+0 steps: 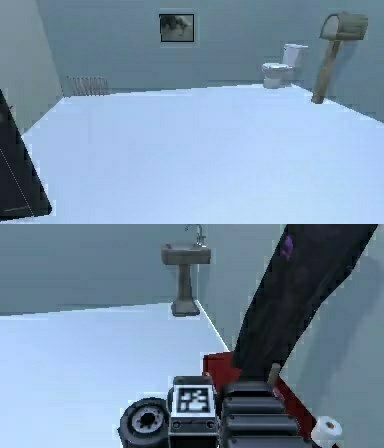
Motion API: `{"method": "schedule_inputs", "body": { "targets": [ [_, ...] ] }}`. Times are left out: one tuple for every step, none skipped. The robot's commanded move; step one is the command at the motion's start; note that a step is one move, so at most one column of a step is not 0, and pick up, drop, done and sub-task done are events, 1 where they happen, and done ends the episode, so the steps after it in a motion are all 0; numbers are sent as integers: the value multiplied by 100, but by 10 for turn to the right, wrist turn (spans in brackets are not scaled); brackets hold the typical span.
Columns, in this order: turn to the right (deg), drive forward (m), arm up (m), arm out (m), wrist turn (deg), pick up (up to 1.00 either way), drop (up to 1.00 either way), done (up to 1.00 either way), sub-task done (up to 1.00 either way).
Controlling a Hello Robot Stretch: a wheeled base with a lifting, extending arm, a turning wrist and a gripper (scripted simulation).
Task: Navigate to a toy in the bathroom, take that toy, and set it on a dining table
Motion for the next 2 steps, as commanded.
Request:
{"method": "schedule_inputs", "body": {
  "targets": [
    [-450,0,0,0,0,0,0,0,0],
    [-240,0,0,0,0,0,0,0,0]
  ]
}}
